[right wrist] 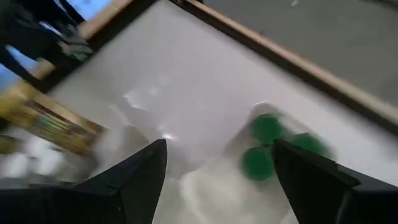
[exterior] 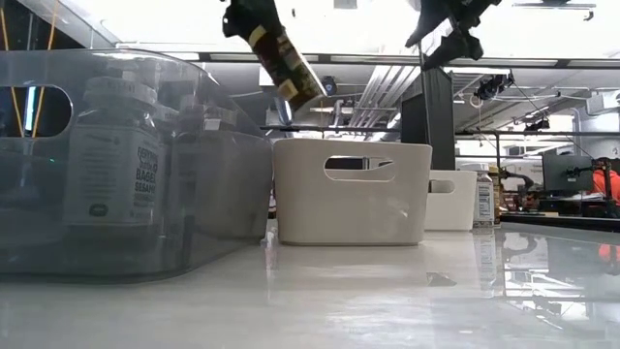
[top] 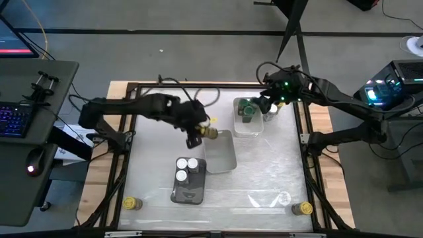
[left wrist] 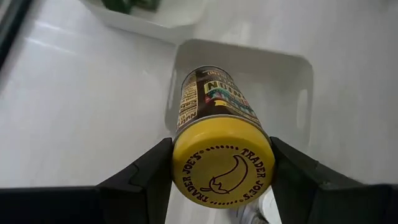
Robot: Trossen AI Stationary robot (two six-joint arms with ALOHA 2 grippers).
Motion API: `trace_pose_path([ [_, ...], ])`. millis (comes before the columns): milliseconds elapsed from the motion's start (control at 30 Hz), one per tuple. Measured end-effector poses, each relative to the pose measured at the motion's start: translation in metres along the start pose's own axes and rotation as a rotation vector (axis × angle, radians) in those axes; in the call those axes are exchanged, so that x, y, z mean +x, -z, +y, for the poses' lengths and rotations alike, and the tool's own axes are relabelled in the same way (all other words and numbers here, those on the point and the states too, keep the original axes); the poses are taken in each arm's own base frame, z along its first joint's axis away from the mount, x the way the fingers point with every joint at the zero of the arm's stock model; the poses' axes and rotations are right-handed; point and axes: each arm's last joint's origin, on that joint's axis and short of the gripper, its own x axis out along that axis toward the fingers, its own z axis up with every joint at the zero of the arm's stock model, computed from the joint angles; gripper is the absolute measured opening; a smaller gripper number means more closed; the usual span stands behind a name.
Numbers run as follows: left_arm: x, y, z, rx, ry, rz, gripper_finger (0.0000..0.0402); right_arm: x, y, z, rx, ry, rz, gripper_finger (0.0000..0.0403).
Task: Sort spices by type
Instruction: Put the yellow seasoning bottle into the gray bin
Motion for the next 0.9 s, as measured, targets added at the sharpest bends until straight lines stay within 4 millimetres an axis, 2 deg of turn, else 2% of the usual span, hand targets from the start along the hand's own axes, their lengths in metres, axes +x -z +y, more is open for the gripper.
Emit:
trace_pose_path([
  [167,0.03,-0.01,-0.003,0.152,0.017,0.077,0.0189,-0.001,0.004,0.014,0.114,-0.113,0.03,0.0287],
  [367,0.061,-0.024,0.007,0.262,-0.016,0.178,0.0189,-0.002,0.011,0.034,0.202,-0.114,0.006,0.0287],
  [567,0.082,-0.022,0.008,0.346,-0.021,0.303,0.0189,-0.004,0.016,0.044,0.258,-0.098,-0.014,0.0287],
  [800,0.097,-0.023,0.007,0.387,-0.018,0.331,0.019,-0.005,0.017,0.047,0.246,-0.086,-0.035,0.0287],
  [900,0.103,-0.022,0.007,0.404,-0.017,0.345,0.0209,-0.005,0.017,0.047,0.237,-0.085,-0.036,0.0287],
])
